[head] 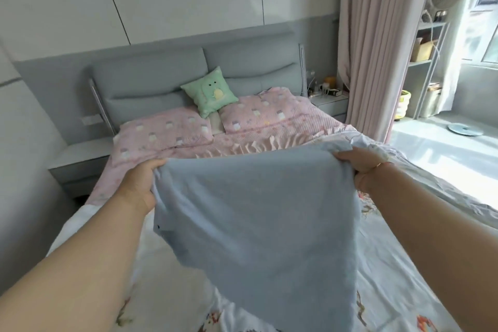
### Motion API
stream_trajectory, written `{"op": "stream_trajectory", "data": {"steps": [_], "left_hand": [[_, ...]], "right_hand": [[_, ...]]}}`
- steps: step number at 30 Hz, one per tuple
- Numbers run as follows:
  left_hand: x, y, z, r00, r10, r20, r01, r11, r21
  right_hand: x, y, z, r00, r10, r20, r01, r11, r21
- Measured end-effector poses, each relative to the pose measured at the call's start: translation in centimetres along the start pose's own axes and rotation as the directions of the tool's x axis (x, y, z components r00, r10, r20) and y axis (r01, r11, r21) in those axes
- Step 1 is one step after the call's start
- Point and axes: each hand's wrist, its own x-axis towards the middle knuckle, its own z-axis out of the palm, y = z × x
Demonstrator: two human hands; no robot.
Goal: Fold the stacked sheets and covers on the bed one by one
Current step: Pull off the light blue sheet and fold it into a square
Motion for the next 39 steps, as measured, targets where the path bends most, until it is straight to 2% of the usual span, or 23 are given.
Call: {"op": "stream_trajectory", "data": {"steps": [4,9,11,14,17,19,23,26,29,31,34,39], "left_hand": [[-1.1,3.0,-0.9,0.998,0.049,-0.035,-0.049,0.999,0.012],[-3.3,5.3,-0.1,0.995,0.103,-0.015,-0.104,0.987,-0.125],[-4.1,6.0,0.3,0.993,0.117,0.003,-0.115,0.980,-0.162],[-5.1,6.6,0.7,0.995,0.095,0.036,-0.092,0.993,-0.080],[-4.6,6.3,0.2,0.979,0.206,-0.007,-0.205,0.974,-0.094],[-4.7,6.3,0.3,0.959,0.281,-0.024,-0.282,0.956,-0.074],[-4.7,7.3,0.8,0.938,0.345,-0.034,-0.345,0.939,0.012],[-4.7,8.7,0.8,0.923,0.383,-0.034,-0.379,0.921,0.087],[-4.6,9.4,0.7,0.916,0.401,0.012,-0.397,0.902,0.171],[-4.5,9.9,0.6,0.925,0.379,0.006,-0.377,0.916,0.137],[-5.0,10.3,0.5,0.968,0.246,0.048,-0.247,0.969,0.021],[-5.7,9.7,-0.2,0.984,0.133,0.120,-0.137,0.990,0.028]], "right_hand": [[1.5,-5.0,0.5,0.997,-0.077,0.011,0.078,0.996,-0.049],[2.2,-8.6,1.0,0.980,-0.196,0.038,0.199,0.975,-0.101],[2.2,-9.3,0.7,0.970,-0.241,0.026,0.242,0.969,-0.049],[2.4,-9.5,0.4,0.969,-0.244,0.030,0.241,0.967,0.079],[2.7,-9.3,0.3,0.965,-0.261,0.023,0.257,0.959,0.118],[3.4,-9.6,0.0,0.951,-0.308,-0.012,0.308,0.951,0.019],[5.6,-11.3,-0.5,0.901,-0.432,-0.032,0.391,0.845,-0.365],[6.5,-12.7,-0.6,0.894,-0.448,-0.024,0.383,0.791,-0.478],[7.3,-13.9,-0.7,0.918,-0.397,0.000,0.369,0.853,-0.369],[7.0,-14.4,-0.7,0.931,-0.361,0.049,0.360,0.888,-0.286],[6.5,-14.0,-0.3,0.942,-0.331,0.058,0.336,0.932,-0.136],[5.7,-13.5,0.4,0.928,-0.364,0.075,0.368,0.929,-0.041]]}}
